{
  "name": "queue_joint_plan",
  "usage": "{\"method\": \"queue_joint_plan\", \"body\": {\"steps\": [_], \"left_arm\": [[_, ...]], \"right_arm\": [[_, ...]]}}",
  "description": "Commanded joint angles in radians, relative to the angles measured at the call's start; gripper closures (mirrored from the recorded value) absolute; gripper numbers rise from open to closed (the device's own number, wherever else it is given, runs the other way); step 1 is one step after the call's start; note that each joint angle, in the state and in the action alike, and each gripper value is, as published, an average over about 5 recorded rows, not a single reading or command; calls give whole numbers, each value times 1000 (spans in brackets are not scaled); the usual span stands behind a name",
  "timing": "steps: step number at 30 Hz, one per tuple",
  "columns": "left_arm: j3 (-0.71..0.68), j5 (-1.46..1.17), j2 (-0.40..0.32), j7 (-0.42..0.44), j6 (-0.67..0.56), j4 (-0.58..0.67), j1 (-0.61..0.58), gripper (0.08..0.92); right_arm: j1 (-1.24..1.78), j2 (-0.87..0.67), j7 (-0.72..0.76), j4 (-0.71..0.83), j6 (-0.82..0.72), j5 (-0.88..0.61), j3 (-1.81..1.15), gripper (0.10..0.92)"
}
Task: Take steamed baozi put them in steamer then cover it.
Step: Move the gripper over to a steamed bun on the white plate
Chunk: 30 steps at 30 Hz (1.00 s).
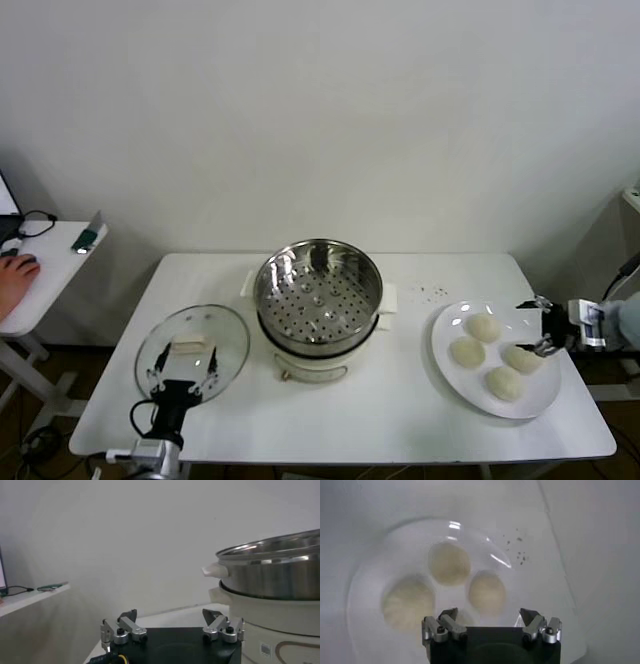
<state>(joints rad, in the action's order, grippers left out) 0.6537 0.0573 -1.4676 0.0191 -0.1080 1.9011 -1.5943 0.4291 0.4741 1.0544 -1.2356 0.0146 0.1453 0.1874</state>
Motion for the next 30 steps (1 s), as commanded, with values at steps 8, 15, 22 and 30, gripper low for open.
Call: {"method": "queue_joint_plan", "body": {"steps": [8,15,22,30], "left_arm": [[14,-3,5,-5,11,-14,6,177],[23,-4,4,-18,26,-24,14,177],[22,-1,5,-20,27,-34,18,177],[22,0,2,-21,29,-34,17,177]], "right_arm": [[-575,267,110,367,55,101,674,203],[-540,356,89,440,63,100,687,203],[-493,398,75,476,62,108,662,203],[-474,382,80,458,61,105,670,203]]}}
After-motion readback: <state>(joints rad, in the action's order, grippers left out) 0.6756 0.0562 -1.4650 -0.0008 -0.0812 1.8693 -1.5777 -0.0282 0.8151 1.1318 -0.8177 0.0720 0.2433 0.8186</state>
